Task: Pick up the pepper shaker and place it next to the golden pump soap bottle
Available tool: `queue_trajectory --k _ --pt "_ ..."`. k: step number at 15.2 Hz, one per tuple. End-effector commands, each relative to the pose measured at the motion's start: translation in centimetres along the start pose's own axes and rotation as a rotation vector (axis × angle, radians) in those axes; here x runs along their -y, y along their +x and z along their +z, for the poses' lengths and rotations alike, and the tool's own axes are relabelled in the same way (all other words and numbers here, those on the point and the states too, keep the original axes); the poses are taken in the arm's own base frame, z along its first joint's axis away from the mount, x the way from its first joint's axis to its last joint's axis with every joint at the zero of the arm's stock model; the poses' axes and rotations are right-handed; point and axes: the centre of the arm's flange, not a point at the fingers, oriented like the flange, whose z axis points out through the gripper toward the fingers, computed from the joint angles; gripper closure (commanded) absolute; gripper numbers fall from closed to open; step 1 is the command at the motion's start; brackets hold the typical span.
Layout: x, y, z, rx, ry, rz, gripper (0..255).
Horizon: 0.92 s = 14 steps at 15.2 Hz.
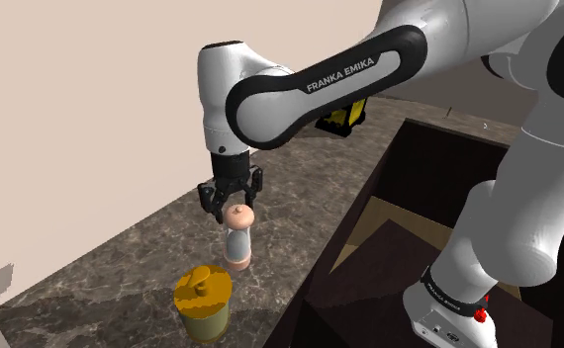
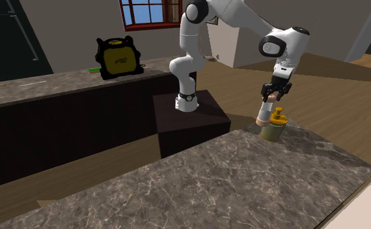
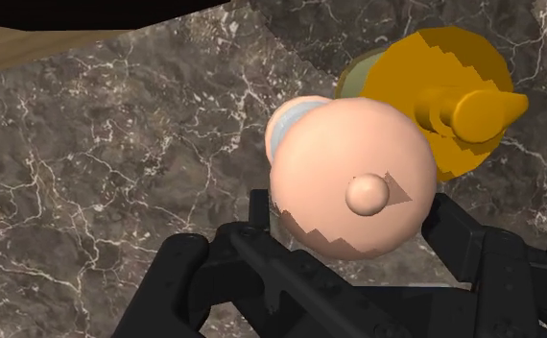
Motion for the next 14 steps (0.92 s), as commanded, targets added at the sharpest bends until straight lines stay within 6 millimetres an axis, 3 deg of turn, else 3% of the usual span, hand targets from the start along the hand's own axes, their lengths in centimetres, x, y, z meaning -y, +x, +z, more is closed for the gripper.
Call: queue_trajectory --k 1,14 --pt "0.0 0.1 1.1 0.0 0.0 0.0 255" --pt "0.0 0.7 7.9 0.0 0.0 0.0 255"
